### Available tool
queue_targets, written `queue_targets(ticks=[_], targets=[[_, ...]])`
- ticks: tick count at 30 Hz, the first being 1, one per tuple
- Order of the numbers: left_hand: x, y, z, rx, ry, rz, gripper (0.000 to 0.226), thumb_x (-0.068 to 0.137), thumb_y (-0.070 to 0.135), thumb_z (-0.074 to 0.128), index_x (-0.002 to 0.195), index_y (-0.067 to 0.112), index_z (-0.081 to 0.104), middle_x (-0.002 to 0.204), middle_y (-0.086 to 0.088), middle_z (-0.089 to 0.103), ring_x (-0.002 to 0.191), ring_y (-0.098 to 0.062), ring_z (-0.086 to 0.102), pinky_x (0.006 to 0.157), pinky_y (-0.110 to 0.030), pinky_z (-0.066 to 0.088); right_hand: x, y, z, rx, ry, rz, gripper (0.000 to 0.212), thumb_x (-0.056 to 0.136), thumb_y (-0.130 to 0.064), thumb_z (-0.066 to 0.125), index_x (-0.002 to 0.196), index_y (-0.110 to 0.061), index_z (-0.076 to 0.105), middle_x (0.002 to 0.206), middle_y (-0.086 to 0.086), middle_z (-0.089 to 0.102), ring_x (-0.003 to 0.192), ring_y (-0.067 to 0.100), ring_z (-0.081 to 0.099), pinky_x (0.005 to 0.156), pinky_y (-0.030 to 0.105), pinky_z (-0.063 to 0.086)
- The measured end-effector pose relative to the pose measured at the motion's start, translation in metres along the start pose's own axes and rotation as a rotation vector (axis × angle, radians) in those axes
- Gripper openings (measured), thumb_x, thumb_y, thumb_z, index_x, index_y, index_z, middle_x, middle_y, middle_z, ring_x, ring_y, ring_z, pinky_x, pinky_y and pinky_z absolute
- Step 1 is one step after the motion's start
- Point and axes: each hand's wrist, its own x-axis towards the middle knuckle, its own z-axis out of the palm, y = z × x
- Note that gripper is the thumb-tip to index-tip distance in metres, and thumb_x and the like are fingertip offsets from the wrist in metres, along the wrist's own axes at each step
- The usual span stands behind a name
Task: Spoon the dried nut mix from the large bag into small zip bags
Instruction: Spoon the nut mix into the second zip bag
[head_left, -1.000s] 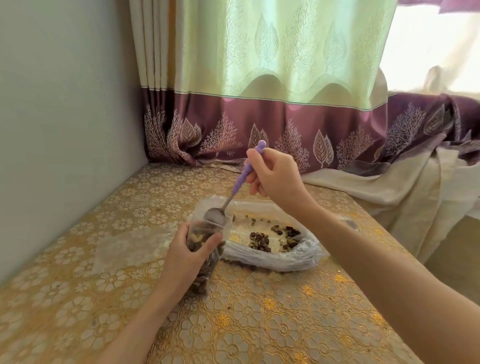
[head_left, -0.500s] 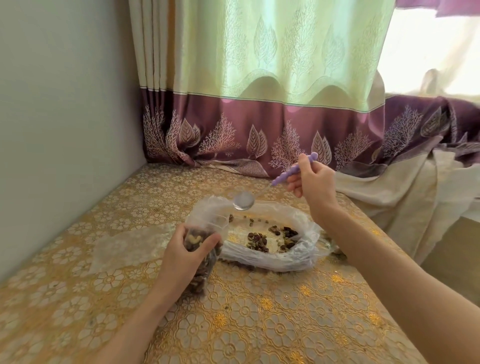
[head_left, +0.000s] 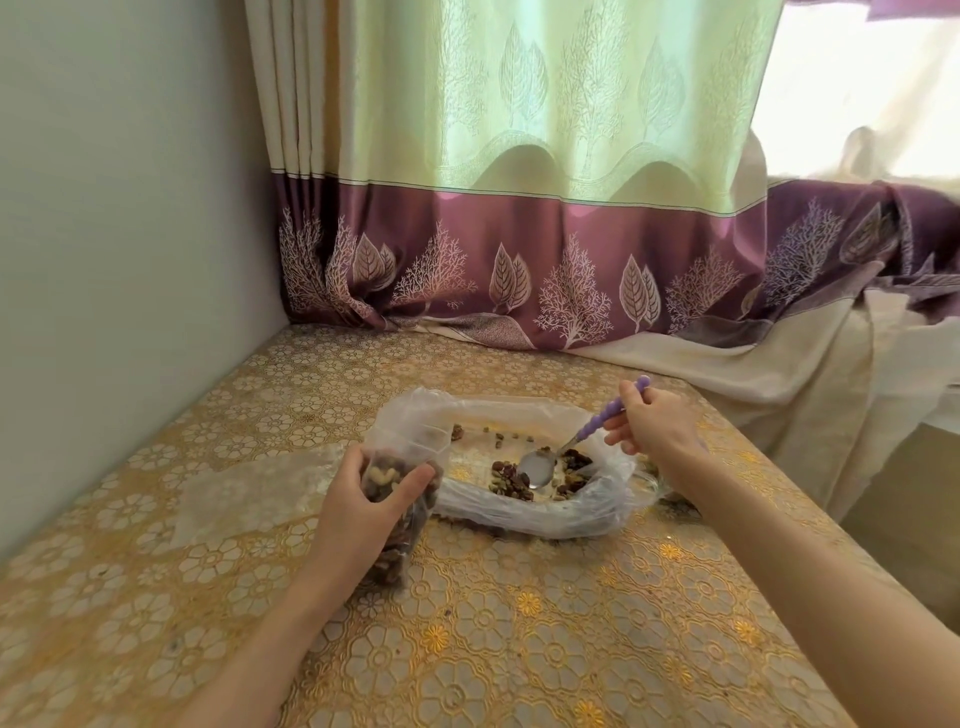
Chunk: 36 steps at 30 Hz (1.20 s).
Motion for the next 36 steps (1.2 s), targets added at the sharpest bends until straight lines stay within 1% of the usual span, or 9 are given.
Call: queue_targets(ticks=[6,13,15,18,21,25,27,31,36], targets=[[0.000,0.001,-0.001,0.012,-0.005,0.009,0.054,0.062,0.053,0.067,0.094,0.011,0.053,0.085,0.002,0.061,0.070,0.006,0.058,0.066,-0.023,0.051,-0.010,-0.001,0.004,0.041,-0.142,0.108,0.039,0.101,-0.023,0.042,0.071,-0.004,0.058,0.049,0.003,0.062,0.038,0.008,0.055,0.035,0.016,0.040],[0.001,-0.002,-0.004,0.047,-0.050,0.033,0.057,0.062,0.056,0.066,0.096,0.012,0.052,0.088,0.003,0.061,0.075,0.001,0.059,0.066,-0.024,0.053,-0.020,0.004,0.001,0.178,-0.216,0.238,0.036,0.100,-0.018,0.043,0.073,-0.001,0.058,0.051,0.008,0.066,0.038,0.008,0.055,0.035,0.013,0.039],[0.001,-0.002,-0.005,0.072,-0.102,0.054,0.056,0.061,0.056,0.066,0.099,0.018,0.052,0.092,0.009,0.060,0.078,0.006,0.059,0.065,-0.025,0.053,-0.019,0.007,0.000,0.210,-0.209,0.274,0.037,0.101,-0.018,0.042,0.072,0.000,0.057,0.053,0.010,0.067,0.037,0.008,0.055,0.033,0.013,0.037],[0.002,0.000,-0.010,0.047,-0.218,0.048,0.045,0.063,0.049,0.068,0.101,0.036,0.049,0.099,0.014,0.058,0.082,0.012,0.059,0.061,-0.012,0.050,-0.017,0.010,-0.001,0.258,-0.171,0.322,0.037,0.101,-0.020,0.042,0.073,-0.001,0.057,0.051,0.008,0.066,0.037,0.007,0.055,0.033,0.013,0.039],[0.006,0.001,-0.020,0.044,-0.389,-0.029,0.048,0.070,0.049,0.074,0.108,0.046,0.044,0.107,0.011,0.057,0.086,0.000,0.063,0.061,-0.014,0.050,-0.012,0.010,-0.001,0.285,-0.107,0.353,0.036,0.100,-0.021,0.042,0.073,-0.003,0.058,0.050,0.004,0.065,0.040,0.006,0.055,0.037,0.013,0.043],[0.010,0.004,-0.031,0.088,-0.554,-0.152,0.066,0.052,0.047,0.063,0.112,0.057,0.037,0.116,0.006,0.051,0.098,-0.012,0.058,0.069,-0.021,0.048,-0.004,0.004,-0.003,0.337,-0.047,0.346,0.033,0.100,-0.018,0.044,0.076,-0.001,0.059,0.060,0.009,0.063,0.042,0.009,0.054,0.034,0.014,0.041],[0.010,0.006,-0.033,0.106,-0.602,-0.162,0.064,0.057,0.037,0.063,0.107,0.065,0.036,0.118,0.007,0.049,0.099,-0.011,0.057,0.070,-0.020,0.048,-0.001,-0.005,-0.004,0.379,-0.031,0.314,0.033,0.099,-0.018,0.046,0.074,0.000,0.059,0.061,0.011,0.064,0.040,0.008,0.053,0.034,0.015,0.040],[0.012,0.004,-0.033,0.081,-0.617,-0.149,0.063,0.077,0.021,0.071,0.099,0.071,0.040,0.119,0.007,0.049,0.103,-0.011,0.056,0.069,-0.017,0.049,0.001,-0.031,-0.001,0.458,-0.045,0.243,0.035,0.100,-0.017,0.044,0.070,-0.002,0.056,0.065,0.013,0.065,0.037,0.007,0.050,0.032,0.014,0.036],[0.009,0.002,-0.024,0.088,-0.496,-0.128,0.062,0.072,0.022,0.079,0.108,0.057,0.043,0.110,0.018,0.052,0.095,0.000,0.057,0.064,-0.013,0.047,-0.009,-0.063,0.014,0.531,-0.107,0.169,0.038,0.101,-0.021,0.043,0.069,-0.004,0.053,0.064,0.016,0.066,0.036,0.006,0.048,0.033,0.014,0.036]])
